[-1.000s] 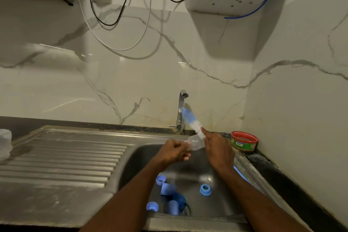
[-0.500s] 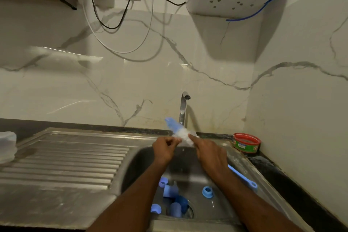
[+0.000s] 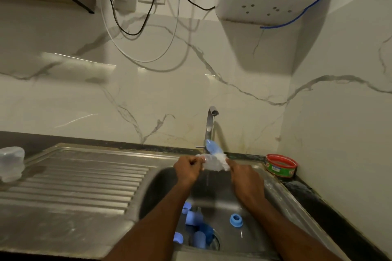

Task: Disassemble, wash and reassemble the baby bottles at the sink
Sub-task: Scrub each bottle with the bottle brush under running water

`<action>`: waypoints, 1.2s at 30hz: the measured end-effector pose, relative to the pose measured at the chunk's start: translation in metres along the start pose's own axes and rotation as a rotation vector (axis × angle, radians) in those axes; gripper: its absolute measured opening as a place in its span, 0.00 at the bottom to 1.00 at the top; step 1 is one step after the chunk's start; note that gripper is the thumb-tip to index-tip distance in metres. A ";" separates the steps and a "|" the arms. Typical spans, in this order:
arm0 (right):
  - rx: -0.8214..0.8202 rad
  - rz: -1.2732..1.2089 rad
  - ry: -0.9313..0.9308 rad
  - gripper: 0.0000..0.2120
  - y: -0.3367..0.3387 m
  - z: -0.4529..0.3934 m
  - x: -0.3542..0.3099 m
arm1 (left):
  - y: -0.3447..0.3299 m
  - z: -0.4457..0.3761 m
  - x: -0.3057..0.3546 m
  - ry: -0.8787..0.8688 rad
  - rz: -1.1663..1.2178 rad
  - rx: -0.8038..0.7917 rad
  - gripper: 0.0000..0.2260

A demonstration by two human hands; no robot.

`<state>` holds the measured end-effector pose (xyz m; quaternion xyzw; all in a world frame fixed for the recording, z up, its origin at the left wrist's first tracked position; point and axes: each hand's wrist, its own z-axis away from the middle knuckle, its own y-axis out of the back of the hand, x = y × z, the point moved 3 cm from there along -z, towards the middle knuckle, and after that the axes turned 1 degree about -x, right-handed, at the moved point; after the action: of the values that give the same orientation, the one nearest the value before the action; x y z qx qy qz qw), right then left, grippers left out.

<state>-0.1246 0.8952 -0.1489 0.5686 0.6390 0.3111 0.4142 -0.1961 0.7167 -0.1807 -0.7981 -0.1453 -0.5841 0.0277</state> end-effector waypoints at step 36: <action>0.034 0.001 0.122 0.16 0.001 0.012 -0.020 | 0.003 0.003 -0.009 0.170 -0.046 0.025 0.08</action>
<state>-0.1128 0.8749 -0.1499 0.5560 0.6679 0.3344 0.3648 -0.1947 0.7126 -0.1896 -0.7415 -0.1680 -0.6485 0.0365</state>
